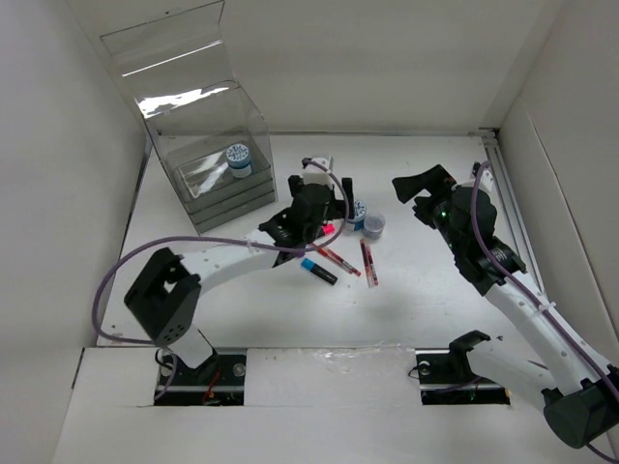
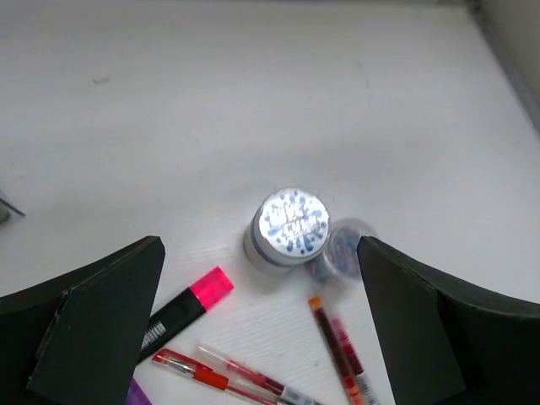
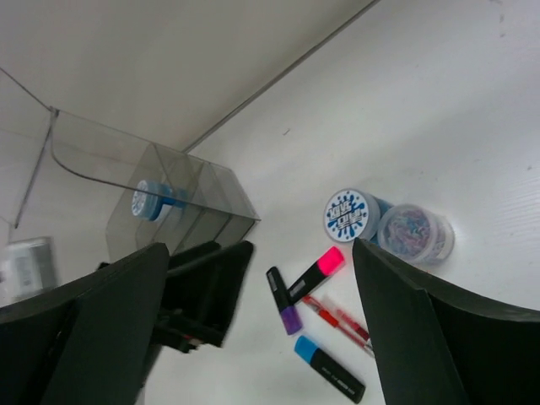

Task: Sort the stationery into containers
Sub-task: Grab a piece of stationery with the left arm

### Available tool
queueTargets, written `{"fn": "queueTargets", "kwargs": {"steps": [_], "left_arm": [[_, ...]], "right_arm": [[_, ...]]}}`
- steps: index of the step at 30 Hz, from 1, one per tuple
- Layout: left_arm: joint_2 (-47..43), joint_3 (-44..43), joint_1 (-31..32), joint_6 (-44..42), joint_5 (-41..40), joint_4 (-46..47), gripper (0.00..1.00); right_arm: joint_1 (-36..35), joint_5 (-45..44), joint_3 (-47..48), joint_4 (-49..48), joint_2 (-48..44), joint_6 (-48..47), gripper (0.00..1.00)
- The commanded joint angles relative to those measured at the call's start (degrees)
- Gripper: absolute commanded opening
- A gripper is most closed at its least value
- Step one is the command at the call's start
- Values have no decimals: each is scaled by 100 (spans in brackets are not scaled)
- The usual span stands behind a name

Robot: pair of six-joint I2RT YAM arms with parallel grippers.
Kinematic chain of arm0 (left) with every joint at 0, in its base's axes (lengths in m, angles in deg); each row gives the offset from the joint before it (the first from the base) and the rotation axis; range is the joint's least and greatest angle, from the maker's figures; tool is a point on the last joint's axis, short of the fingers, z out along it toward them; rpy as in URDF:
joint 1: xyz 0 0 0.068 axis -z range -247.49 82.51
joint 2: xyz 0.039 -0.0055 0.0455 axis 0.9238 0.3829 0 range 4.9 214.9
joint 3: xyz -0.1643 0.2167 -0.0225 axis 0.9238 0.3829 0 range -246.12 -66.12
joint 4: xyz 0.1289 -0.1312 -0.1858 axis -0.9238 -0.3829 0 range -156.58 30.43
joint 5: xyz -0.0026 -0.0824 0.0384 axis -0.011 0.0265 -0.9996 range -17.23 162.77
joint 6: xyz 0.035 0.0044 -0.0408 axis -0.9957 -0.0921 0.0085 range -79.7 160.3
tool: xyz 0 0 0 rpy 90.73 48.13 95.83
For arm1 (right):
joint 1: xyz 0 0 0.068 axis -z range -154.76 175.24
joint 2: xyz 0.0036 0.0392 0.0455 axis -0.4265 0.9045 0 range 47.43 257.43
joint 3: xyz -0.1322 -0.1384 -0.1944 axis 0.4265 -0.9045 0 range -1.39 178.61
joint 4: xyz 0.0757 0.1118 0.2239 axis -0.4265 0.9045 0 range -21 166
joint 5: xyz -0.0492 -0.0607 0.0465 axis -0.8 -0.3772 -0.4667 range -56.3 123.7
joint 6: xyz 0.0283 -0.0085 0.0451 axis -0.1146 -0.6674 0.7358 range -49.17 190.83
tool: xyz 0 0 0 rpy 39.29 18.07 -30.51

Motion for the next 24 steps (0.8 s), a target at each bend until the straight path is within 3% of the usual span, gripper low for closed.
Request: {"fn": "queueTargets", "kwargs": {"steps": [1, 9, 24], "left_arm": [[360, -506, -7, -166, 386, -214, 99], [1915, -1755, -7, -351, 947, -689, 99], [2998, -2511, -7, -403, 843, -1067, 99]], "right_arm": [[-51, -523, -34, -58, -77, -69, 98], [1, -524, -34, 21, -129, -16, 100], [54, -287, -34, -41, -244, -16, 100]]}}
